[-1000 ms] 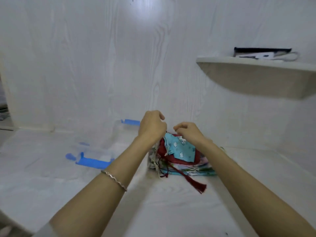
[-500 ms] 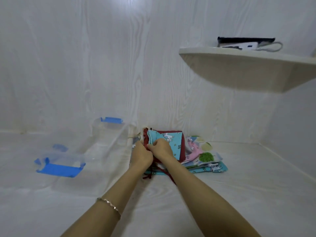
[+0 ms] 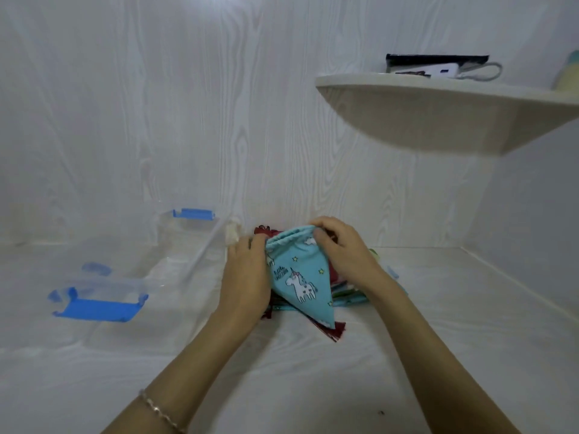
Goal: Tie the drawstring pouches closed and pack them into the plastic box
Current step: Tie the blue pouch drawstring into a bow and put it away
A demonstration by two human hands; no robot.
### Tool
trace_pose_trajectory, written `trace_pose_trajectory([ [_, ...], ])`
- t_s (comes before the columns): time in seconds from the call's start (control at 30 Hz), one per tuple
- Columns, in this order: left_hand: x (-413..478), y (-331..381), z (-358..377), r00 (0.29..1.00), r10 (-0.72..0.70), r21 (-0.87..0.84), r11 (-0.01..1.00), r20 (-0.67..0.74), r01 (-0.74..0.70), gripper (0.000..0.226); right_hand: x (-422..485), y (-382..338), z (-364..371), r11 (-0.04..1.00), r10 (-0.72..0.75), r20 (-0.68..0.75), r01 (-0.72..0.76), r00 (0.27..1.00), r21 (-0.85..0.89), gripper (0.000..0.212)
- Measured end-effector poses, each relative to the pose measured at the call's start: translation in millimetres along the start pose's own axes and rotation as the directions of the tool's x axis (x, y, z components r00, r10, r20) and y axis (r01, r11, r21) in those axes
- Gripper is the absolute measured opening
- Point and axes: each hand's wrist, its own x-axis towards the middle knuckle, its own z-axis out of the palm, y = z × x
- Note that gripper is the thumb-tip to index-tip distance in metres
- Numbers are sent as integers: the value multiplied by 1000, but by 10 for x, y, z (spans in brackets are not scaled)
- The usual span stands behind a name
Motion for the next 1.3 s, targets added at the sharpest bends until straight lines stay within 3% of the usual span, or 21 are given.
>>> trace_pose_trajectory([
  [0.07, -68, -77, 1, 994, 109, 48, 993, -7, -109, 6, -176, 160, -6, 995, 58, 24, -56, 998, -79, 22],
  [0.17, -171, -179, 55, 966, 254, 165, 952, 49, -259, 12, -441, 370, 38, 973, 211, 84, -200, 974, -117, 21],
  [0.23, -262, -224, 74, 970, 238, 148, 959, 51, -243, 20, -567, 462, 49, 955, 294, 82, -290, 952, -58, 25],
  [0.3, -346, -249, 57, 978, 195, 63, 978, 80, -200, 23, -641, 555, 27, 936, 341, 58, -345, 938, 70, 37],
  [0.37, -401, -245, -3, 979, 187, -25, 982, 83, -186, 19, -670, 611, -6, 874, 408, 49, -405, 912, 268, 34],
  [0.43, -455, -209, -89, 995, 80, -156, 985, 58, -70, 27, -666, 668, -47, 747, 509, 9, -447, 861, 493, 27],
  [0.5, -484, -213, -160, 995, -89, -318, 943, 46, 99, 33, -647, 691, -110, 535, 590, -13, -379, 807, 755, 28],
  [0.53, -492, -204, -185, 979, -179, -446, 872, 97, 203, 34, -637, 655, -130, 392, 607, 22, -324, 794, 861, 30],
  [0.57, -494, -170, -206, 950, -247, -608, 730, 192, 313, 36, -628, 605, -132, 229, 593, 92, -277, 800, 933, 29],
  [0.63, -468, -69, -213, 876, -242, -845, 252, 417, 472, 38, -613, 466, -74, -27, 535, 208, -229, 819, 973, 34],
  [0.7, -410, 34, -243, 831, -154, -840, -205, 534, 502, 34, -597, 339, 17, -160, 501, 222, -162, 837, 974, 33],
  [0.73, -384, 68, -250, 820, -131, -797, -361, 558, 484, 31, -597, 307, 65, -206, 487, 213, -126, 847, 970, 28],
  [0.77, -368, 88, -246, 813, -125, -759, -461, 569, 460, 28, -600, 306, 102, -239, 475, 212, -106, 854, 965, 22],
  [0.83, -333, 61, -202, 803, -157, -732, -539, 574, 418, 25, -602, 301, 127, -251, 449, 224, -119, 865, 961, 19],
  [0.9, -335, 28, -153, 792, -218, -752, -525, 571, 398, 26, -614, 328, 120, -181, 452, 221, -153, 864, 971, 27],
  [0.97, -373, 3, -103, 796, -248, -799, -431, 552, 419, 31, -632, 337, 123, -104, 446, 217, -191, 868, 976, 29],
  [1.0, -398, 3, -97, 821, -250, -846, -306, 513, 436, 32, -643, 309, 135, -49, 432, 218, -218, 875, 975, 29],
  [1.07, -447, 40, -139, 905, -207, -906, 130, 372, 403, 32, -655, 273, 201, 88, 412, 217, -276, 885, 957, 27],
  [1.13, -452, 90, -195, 964, -61, -820, 514, 260, 254, 28, -670, 226, 272, 280, 347, 223, -327, 911, 903, 23],
  [1.23, -378, 108, -200, 969, 158, -609, 793, 190, -10, 24, -734, 147, 403, 588, 179, 347, -383, 921, 712, 27],
  [1.3, -286, 95, -117, 959, 238, -443, 884, 153, -148, 21, -793, 99, 486, 662, 176, 430, -429, 886, 614, 23],
])
